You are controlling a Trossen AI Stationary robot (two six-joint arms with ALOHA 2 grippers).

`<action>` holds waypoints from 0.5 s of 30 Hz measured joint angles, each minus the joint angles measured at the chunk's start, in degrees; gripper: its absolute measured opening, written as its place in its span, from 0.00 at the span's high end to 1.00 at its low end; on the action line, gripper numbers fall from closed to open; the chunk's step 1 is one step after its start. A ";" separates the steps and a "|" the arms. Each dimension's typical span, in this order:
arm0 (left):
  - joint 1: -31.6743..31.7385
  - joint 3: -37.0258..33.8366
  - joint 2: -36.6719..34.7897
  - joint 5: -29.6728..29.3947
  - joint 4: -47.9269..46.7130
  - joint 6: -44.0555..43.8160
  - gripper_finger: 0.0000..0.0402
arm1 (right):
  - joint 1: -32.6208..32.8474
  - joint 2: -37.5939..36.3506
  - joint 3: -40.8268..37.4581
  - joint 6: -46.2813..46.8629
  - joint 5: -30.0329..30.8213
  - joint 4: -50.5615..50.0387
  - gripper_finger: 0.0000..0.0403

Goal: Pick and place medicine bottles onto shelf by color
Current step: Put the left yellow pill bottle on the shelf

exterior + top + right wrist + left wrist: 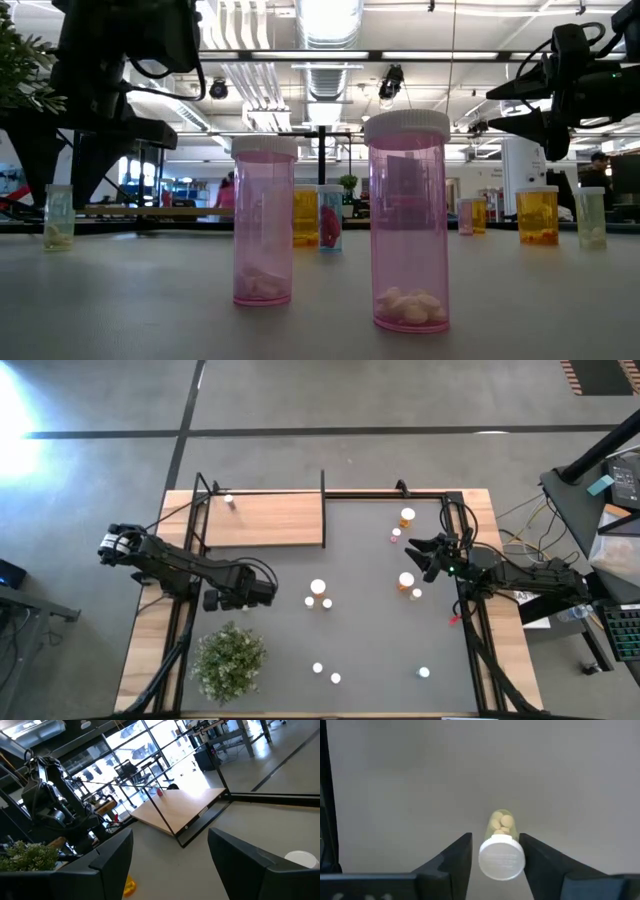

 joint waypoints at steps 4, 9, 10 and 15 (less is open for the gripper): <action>0.00 0.00 0.00 -0.05 0.05 0.02 0.73 | 0.00 -0.02 0.00 0.00 0.00 0.00 0.39; 0.00 0.00 0.00 -0.09 0.55 -0.01 0.75 | 0.02 -0.01 0.00 0.00 0.00 0.00 0.39; 0.01 0.02 -0.01 -0.08 1.05 -0.01 0.75 | 0.01 -0.02 0.00 0.00 0.00 0.00 0.39; 0.76 2.08 -0.17 -0.07 1.16 0.35 0.73 | 0.02 0.00 0.00 0.00 0.00 0.00 0.39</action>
